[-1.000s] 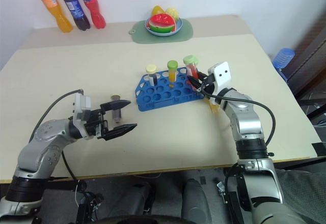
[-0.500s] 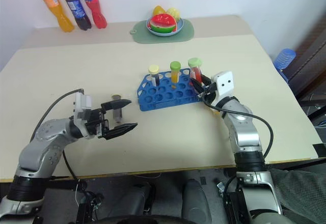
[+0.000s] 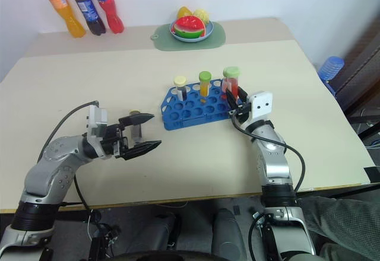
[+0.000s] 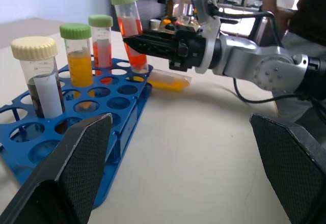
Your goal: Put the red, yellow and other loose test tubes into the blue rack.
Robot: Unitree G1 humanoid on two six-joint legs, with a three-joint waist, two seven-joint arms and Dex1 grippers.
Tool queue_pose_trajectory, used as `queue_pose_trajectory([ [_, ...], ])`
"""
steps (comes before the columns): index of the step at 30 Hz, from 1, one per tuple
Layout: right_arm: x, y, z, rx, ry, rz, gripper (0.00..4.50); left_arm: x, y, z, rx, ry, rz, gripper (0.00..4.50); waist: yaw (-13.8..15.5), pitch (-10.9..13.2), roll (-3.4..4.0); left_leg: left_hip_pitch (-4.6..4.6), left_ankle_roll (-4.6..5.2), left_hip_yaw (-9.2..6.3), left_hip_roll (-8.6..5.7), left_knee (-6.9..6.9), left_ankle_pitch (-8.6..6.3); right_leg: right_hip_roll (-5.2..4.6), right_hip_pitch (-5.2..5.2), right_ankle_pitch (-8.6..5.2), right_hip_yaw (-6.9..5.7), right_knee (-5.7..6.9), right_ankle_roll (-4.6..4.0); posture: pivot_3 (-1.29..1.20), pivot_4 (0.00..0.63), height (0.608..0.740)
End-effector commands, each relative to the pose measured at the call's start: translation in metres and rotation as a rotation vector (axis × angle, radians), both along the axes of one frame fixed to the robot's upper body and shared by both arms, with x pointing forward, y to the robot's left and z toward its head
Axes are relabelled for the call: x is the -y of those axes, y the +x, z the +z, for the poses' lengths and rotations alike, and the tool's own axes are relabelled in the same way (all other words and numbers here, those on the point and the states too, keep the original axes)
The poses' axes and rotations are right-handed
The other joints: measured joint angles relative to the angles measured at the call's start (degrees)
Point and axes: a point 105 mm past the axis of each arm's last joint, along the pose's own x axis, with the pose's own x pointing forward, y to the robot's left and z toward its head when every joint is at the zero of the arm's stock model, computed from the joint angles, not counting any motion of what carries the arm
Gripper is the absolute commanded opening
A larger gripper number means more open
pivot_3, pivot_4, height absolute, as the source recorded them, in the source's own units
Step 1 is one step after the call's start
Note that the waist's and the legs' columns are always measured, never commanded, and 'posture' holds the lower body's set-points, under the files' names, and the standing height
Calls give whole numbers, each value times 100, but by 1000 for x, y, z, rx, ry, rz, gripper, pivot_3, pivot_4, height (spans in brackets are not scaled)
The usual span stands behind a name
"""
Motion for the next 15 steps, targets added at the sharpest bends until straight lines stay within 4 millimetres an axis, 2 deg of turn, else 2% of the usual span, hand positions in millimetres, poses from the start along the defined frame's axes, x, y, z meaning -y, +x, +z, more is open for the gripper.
queue_pose_trajectory([
  [1,1,-2,-8,0,20,-21,798,1,-2,6,23,1,-12,4500,0,0,0,1,0,0,0,0,0,0,1,0,0,0,0,0,150,740],
  [15,-19,4,-16,-5,58,1,798,0,-1,8,29,5,-3,4500,-38,-1,-1,5,-1,0,5,-2,0,6,1,0,0,1,0,0,150,740],
])
